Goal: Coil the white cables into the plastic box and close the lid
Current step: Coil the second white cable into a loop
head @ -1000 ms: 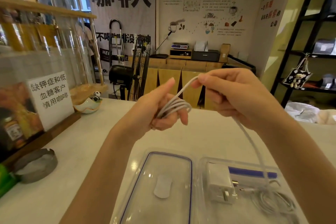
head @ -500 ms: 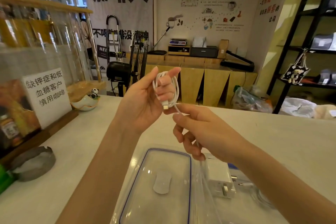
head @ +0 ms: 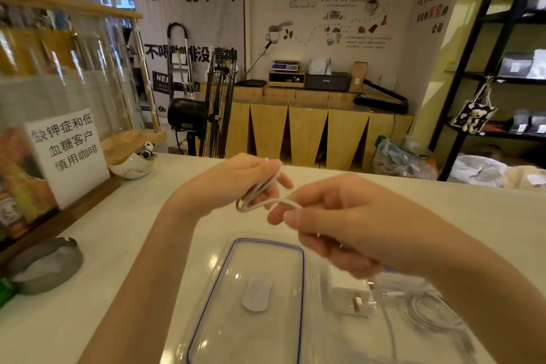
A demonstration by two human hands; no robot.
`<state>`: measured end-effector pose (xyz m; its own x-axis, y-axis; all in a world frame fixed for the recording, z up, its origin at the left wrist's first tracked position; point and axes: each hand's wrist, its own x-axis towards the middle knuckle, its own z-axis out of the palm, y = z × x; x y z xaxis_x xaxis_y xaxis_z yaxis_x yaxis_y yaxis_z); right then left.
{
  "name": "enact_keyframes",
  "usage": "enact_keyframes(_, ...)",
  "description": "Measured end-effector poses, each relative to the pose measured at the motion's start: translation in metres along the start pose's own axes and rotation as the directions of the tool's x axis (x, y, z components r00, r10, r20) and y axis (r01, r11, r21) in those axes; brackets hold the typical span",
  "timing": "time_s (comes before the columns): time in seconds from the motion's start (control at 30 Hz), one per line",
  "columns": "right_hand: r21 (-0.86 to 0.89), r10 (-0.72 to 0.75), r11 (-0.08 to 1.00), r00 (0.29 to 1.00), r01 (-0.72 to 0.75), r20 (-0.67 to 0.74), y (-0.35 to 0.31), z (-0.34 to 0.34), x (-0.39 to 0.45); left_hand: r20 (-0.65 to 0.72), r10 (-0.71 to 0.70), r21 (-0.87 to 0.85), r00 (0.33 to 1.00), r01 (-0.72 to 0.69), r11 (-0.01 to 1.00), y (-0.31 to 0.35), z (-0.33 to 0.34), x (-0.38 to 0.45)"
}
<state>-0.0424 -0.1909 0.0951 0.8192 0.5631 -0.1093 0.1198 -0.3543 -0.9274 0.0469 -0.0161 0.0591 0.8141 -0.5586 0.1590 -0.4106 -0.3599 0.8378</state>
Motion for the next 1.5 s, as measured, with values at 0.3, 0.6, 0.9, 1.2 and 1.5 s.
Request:
enact_keyframes(0.3, -0.03, -0.211, 0.977, 0.922, 0.213, -0.323, -0.012, -0.035, 0.009, 0.503, 0.461, -0.734, 0.732, 0.079, 0.675, 0.004, -0.001, -0.001)
enact_keyframes(0.6, -0.04, -0.129, 0.992, 0.93, 0.123, -0.344, 0.018, -0.003, 0.029, 0.002, 0.447, -0.982, 0.894, 0.086, -0.166, 0.011, -0.003, 0.003)
enact_keyframes(0.9, -0.652, -0.317, 0.748, 0.93, 0.125, -0.186, 0.023, 0.029, 0.018, -0.566, 0.066, -0.485, 0.821, -0.398, 0.779, -0.007, 0.002, 0.016)
enact_keyframes(1.2, -0.757, -0.624, 0.616, 0.721, 0.219, -0.3, 0.015, -0.004, 0.003, 0.03, 0.089, -0.011, 0.996, -0.089, 0.996, 0.004, 0.018, 0.009)
enact_keyframes(1.5, -0.486, -0.627, 0.771, 0.621, 0.411, -0.47, 0.034, -0.009, 0.024, 0.414, 0.446, -0.807, 0.793, 0.093, 0.583, 0.015, 0.014, 0.003)
